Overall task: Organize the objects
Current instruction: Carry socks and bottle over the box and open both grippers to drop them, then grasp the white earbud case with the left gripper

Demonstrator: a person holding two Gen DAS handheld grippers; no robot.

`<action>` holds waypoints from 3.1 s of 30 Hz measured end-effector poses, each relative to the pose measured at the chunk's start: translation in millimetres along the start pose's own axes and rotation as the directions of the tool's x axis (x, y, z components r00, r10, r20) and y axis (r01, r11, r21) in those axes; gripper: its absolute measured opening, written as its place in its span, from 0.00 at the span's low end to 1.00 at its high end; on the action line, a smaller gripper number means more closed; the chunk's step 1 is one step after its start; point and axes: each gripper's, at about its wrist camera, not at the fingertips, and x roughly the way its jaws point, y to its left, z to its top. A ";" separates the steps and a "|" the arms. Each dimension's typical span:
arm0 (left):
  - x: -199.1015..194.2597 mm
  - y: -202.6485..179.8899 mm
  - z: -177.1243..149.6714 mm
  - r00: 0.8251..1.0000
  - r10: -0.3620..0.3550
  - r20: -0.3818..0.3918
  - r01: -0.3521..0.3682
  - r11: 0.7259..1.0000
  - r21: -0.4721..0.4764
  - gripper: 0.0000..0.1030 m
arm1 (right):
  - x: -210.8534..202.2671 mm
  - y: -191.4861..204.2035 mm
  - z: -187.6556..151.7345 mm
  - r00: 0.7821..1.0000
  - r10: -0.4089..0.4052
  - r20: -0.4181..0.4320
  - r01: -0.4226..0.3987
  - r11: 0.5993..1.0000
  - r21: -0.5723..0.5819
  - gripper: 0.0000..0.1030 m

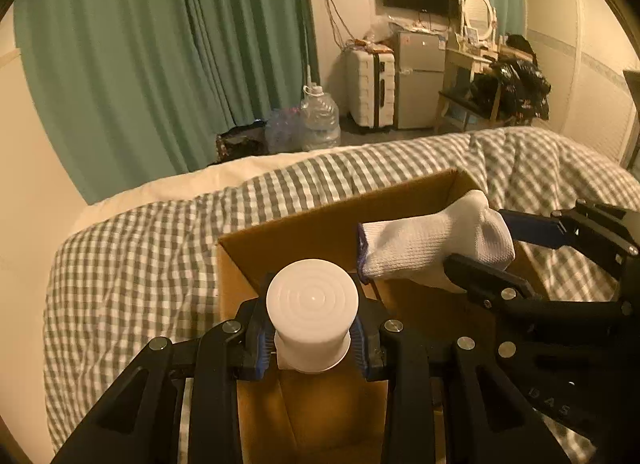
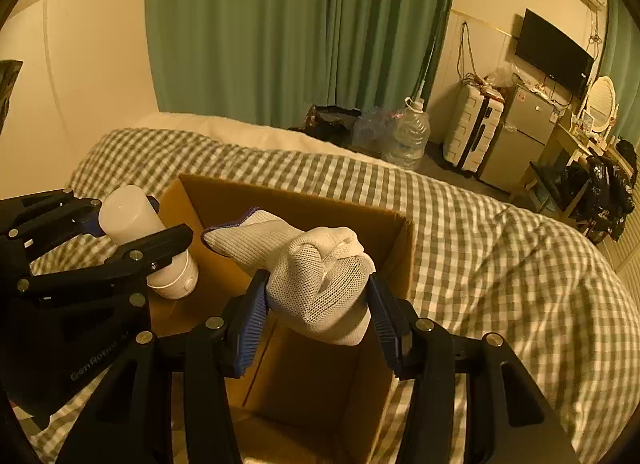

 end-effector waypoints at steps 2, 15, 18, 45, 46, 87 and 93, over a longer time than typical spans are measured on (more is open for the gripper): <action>5.8 -1.5 -1.8 1.000 -0.006 0.001 0.006 1.000 0.005 0.31 | 4.7 -1.3 -2.2 1.000 0.004 0.002 -0.004 1.000 -0.002 0.49; -29.1 9.8 -8.9 0.998 0.016 0.058 -0.016 1.000 -0.006 0.67 | -45.8 -15.6 -1.0 0.995 -0.032 0.090 0.033 0.999 -0.008 0.63; -46.0 19.6 -11.7 0.998 0.024 0.064 -0.023 0.999 -0.024 0.68 | -64.4 -24.6 -7.1 0.994 -0.062 0.089 0.063 0.998 -0.011 0.63; -143.8 14.6 -147.5 0.996 0.084 0.023 -0.082 0.994 -0.078 0.76 | -137.5 -6.6 -146.4 0.999 -0.043 -0.004 0.043 0.999 0.029 0.64; -148.1 8.4 -150.8 0.996 0.086 0.026 -0.084 0.994 -0.072 0.81 | -136.1 -1.1 -150.9 0.999 -0.032 -0.013 0.032 0.999 0.028 0.65; -128.2 -52.3 -251.0 0.973 -0.069 -0.219 0.060 0.997 -0.049 0.63 | -61.7 56.7 -191.4 0.974 -0.006 -0.227 -0.010 0.997 -0.071 0.75; -136.3 -39.9 -248.7 0.974 -0.109 -0.200 0.089 0.990 -0.106 0.46 | -71.8 59.2 -195.4 0.981 -0.037 -0.188 0.022 0.996 -0.082 0.74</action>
